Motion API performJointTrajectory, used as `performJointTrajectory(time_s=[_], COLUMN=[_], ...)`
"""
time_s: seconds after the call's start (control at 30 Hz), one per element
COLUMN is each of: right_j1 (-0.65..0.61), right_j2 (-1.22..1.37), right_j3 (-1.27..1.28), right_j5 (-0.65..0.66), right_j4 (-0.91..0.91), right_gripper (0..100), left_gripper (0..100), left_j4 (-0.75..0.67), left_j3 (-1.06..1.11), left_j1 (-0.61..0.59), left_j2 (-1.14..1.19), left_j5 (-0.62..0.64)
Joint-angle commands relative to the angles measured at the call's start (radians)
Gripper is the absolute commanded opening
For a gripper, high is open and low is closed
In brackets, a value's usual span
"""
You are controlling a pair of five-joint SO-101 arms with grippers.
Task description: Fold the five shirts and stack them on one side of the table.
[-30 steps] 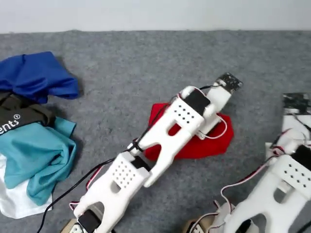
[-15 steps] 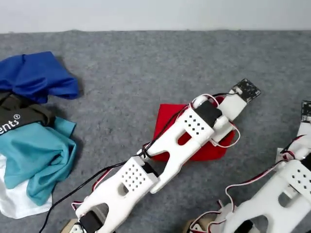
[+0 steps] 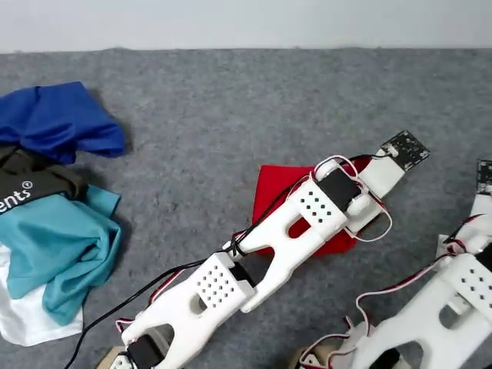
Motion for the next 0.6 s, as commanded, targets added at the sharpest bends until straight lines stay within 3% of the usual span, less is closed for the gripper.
performJointTrajectory(time_s=[0.0,0.1,0.3,0.43,0.57], right_j1=[0.013,0.013,0.008,0.007,0.007], right_j2=[-0.104,-0.179,-0.228,-0.228,-0.228], right_j3=[-0.008,-0.005,0.032,0.044,0.044], right_j5=[-0.009,-0.009,-0.009,-0.012,-0.012], right_j4=[0.010,0.012,0.008,0.002,0.002], right_gripper=[15.1,15.1,15.1,15.1,15.1], left_gripper=[12,18,19,19,19], left_j4=[0.017,0.032,0.038,0.098,0.132], left_j3=[-0.033,-0.035,-0.143,-0.418,-0.398], left_j1=[0.003,0.002,-0.018,-0.107,-0.203], left_j2=[-0.011,-0.011,-0.021,-0.021,-0.120], left_j5=[0.002,0.002,0.002,0.000,-0.002])
